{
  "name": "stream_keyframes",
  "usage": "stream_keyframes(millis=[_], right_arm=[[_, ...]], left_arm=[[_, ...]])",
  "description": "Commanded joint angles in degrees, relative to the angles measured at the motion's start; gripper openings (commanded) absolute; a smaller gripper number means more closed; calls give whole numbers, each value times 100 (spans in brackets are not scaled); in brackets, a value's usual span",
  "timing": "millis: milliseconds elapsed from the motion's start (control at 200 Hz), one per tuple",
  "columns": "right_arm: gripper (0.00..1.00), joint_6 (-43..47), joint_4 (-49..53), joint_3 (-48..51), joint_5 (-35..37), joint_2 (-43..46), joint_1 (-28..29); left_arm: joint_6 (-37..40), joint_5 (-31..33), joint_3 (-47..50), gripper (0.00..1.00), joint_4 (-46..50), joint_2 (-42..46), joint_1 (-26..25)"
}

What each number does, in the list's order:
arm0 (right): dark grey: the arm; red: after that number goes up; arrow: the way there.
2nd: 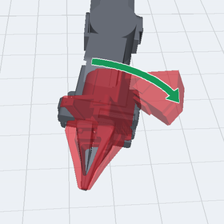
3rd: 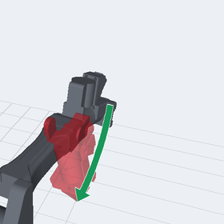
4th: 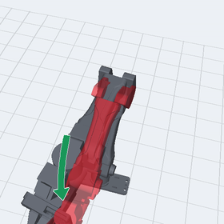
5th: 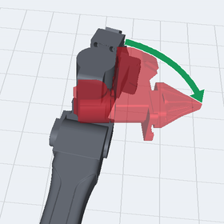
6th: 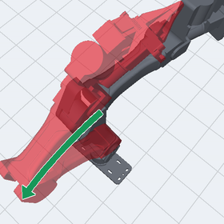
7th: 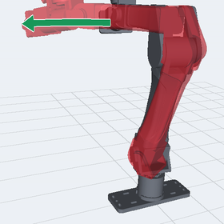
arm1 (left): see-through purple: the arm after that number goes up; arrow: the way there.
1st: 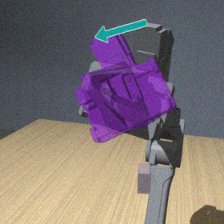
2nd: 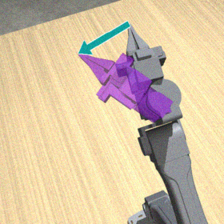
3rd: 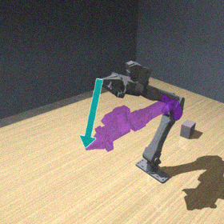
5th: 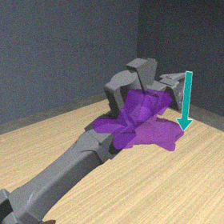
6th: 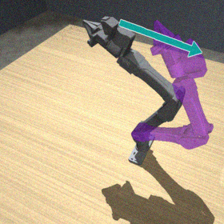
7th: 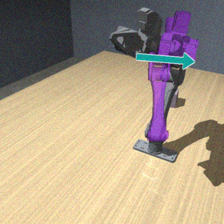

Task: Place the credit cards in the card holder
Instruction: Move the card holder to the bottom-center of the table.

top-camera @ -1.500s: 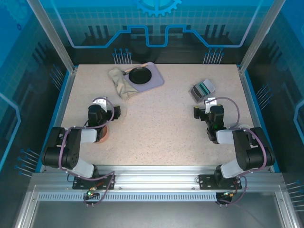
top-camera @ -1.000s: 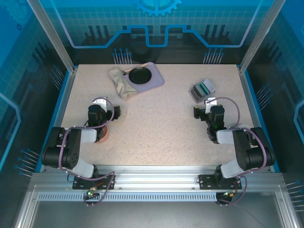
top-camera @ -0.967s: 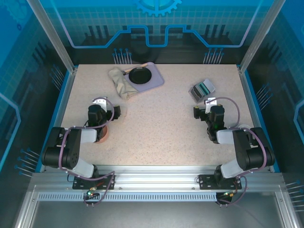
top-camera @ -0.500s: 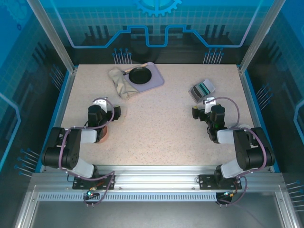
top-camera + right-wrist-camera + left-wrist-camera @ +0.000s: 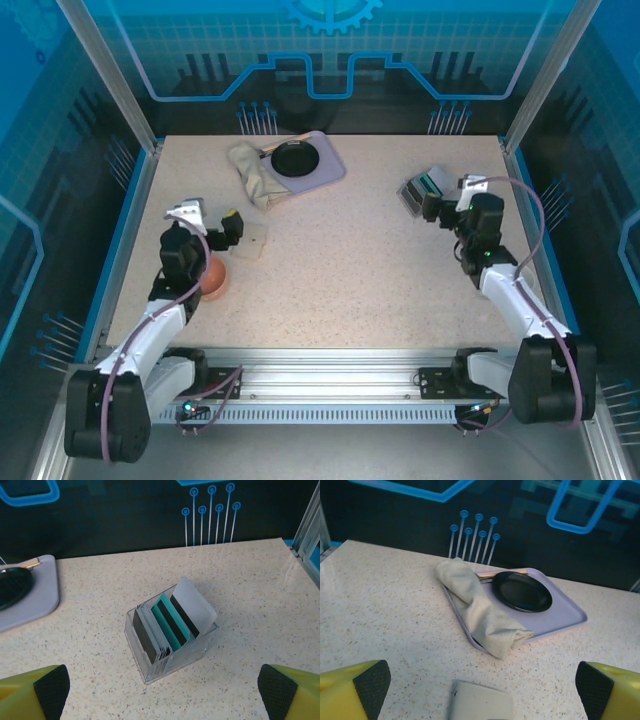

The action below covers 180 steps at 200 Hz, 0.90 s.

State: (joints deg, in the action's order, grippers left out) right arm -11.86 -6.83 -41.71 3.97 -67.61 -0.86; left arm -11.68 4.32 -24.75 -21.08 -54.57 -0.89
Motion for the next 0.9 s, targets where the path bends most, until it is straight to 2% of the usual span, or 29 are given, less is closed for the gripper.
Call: stream_keyframes(millis=[0,105,180,240,295,390,505,585,650,760,815,895], right_arm=[[100,-426,1764,-1011,-1359,-658,-238],[100,-323,2285,-1809,-2476,-1292,-109],[99,-371,2427,-2122,-2663,-1602,108],[98,-386,2524,-2271,-2703,-1759,334],[98,-421,2505,-2321,-2717,-1847,552],[98,-498,2485,-2342,-2634,-1954,921],[97,-502,2564,-2392,-2611,-2129,1310],[96,-501,2617,-2373,-2608,-2201,1502],[96,-556,2618,-2298,-2608,-2227,1597],[96,-605,2647,-2142,-2608,-2189,1692],[96,-631,2613,-2020,-2596,-2145,1707],[96,-694,2599,-1863,-2499,-2065,1711]], left_arm=[[-1119,232,-650,99,1638,-126,55],[-1260,-780,-1102,99,2026,-612,56],[-1378,-1629,-1450,99,2124,-1139,33],[-1397,-1952,-1828,98,2422,-1623,-66],[-1215,-1833,-2322,96,2988,-2142,-254],[-922,-1026,-3361,95,4262,-3110,-625],[-875,-568,-4334,90,5130,-4184,-751],[-879,-560,-4822,85,5516,-4733,-751],[-922,-653,-5029,84,5662,-5030,-755],[-957,-1079,-5024,84,5569,-5343,-772],[-961,-1323,-5018,80,5590,-5491,-797],[-1042,-1443,-4901,80,5606,-5585,-900]])
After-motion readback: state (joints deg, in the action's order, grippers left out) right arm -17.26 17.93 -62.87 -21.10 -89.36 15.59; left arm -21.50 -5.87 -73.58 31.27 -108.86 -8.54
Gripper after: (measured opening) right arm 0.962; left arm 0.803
